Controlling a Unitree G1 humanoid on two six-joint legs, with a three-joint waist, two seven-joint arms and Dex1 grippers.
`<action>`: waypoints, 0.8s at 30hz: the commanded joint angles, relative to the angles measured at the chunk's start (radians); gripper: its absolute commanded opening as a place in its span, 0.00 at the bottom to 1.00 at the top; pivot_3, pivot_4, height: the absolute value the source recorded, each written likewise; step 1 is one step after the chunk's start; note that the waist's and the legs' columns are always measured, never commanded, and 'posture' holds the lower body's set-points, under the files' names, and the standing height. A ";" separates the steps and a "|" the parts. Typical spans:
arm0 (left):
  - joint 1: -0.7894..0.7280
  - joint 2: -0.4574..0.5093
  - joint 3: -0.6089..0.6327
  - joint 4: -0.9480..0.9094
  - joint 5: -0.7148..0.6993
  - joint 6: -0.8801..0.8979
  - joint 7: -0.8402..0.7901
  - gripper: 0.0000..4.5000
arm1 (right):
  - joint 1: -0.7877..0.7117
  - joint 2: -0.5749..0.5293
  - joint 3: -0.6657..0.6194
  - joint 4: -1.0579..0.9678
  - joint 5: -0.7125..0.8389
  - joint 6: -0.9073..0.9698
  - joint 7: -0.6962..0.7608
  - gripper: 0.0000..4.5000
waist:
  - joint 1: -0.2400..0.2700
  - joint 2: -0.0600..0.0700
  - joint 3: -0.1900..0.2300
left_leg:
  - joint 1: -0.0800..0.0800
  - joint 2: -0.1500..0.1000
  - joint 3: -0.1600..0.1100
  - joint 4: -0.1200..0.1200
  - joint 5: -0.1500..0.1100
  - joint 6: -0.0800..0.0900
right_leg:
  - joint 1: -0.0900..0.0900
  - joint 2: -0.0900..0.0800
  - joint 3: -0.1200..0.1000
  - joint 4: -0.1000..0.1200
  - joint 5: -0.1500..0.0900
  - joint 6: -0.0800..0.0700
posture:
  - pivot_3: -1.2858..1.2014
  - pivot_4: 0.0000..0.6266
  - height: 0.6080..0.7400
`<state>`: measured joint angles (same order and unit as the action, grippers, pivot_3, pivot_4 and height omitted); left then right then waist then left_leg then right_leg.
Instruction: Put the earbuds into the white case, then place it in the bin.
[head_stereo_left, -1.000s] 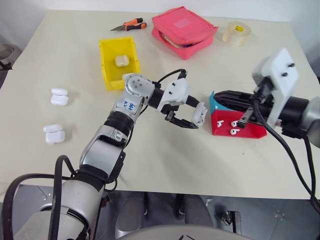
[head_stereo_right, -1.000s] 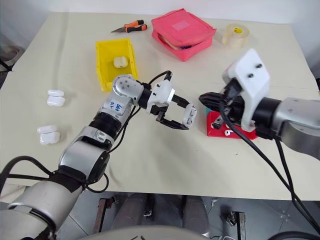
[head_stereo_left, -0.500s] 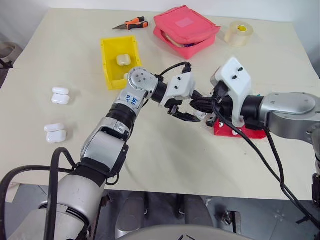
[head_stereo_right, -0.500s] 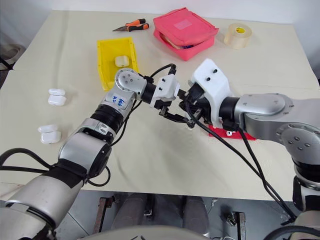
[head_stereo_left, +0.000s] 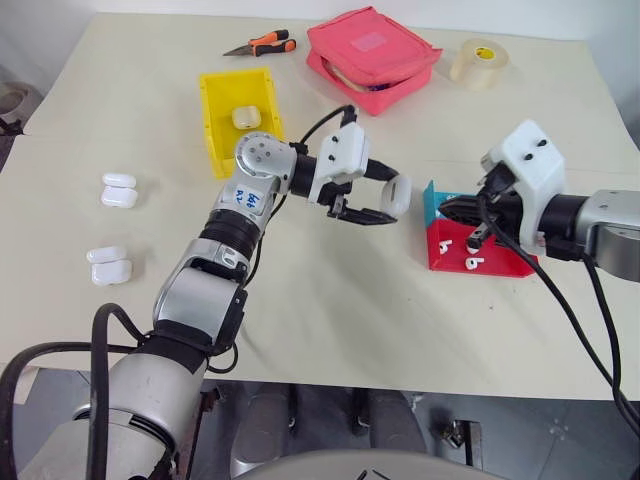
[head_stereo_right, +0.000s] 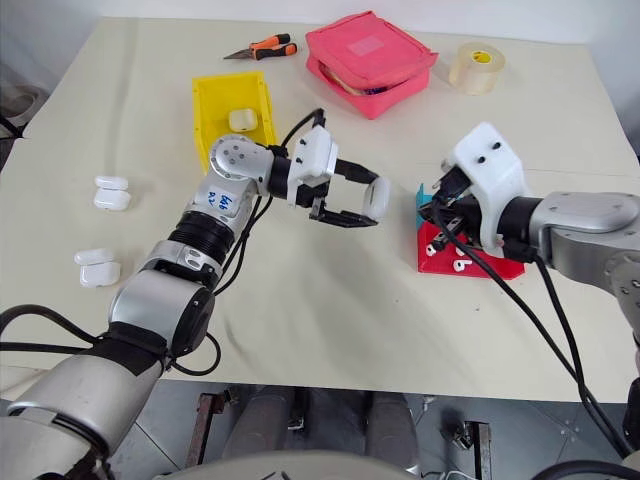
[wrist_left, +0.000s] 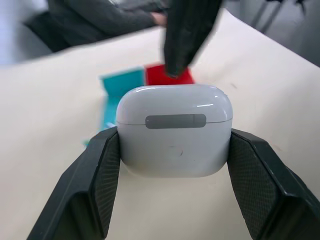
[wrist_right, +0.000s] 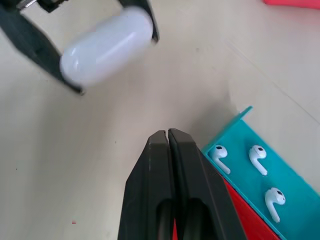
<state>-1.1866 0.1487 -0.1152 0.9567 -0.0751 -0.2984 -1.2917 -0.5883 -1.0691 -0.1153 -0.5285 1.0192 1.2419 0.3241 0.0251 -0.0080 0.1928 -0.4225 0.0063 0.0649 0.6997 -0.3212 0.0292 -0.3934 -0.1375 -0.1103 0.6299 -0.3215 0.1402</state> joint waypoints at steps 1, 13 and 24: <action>0.015 -0.004 0.051 -0.081 -0.053 0.035 0.067 0.62 | 0.064 0.031 -0.133 -0.021 -0.001 -0.088 0.061 0.02 | 0.000 0.000 0.000 | 0.000 0.000 0.000 0.000 0.000 0.000 | 0.000 0.000 0.000 0.000 0.000 0.000 | 0.52 0.24 1.00; 0.140 -0.009 0.215 -0.228 -0.067 0.024 0.586 0.62 | 0.481 0.170 -0.365 0.027 -0.109 -0.550 0.532 0.36 | 0.002 0.000 0.000 | 0.001 -0.008 -0.002 0.000 0.002 0.005 | 0.002 -0.006 0.000 -0.001 0.003 0.006 | 0.52 0.24 1.00; 0.128 0.107 0.322 -0.105 -0.035 0.097 1.005 0.62 | 0.461 0.142 -0.360 0.142 -0.148 -0.607 0.672 1.00 | 0.007 0.000 0.000 | 0.001 -0.010 -0.003 -0.001 0.005 0.007 | 0.003 -0.010 0.000 0.000 0.005 0.009 | 0.52 0.24 1.00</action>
<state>-1.0311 0.2502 0.2012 0.8620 -0.1111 -0.1969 -0.3095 -0.1147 -0.9071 -0.4712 -0.3896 0.8789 0.6563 0.9789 0.0319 -0.0083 0.1927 -0.4213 -0.0036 0.0619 0.6991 -0.3165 0.0364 -0.3905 -0.1483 -0.1104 0.6293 -0.3166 0.1494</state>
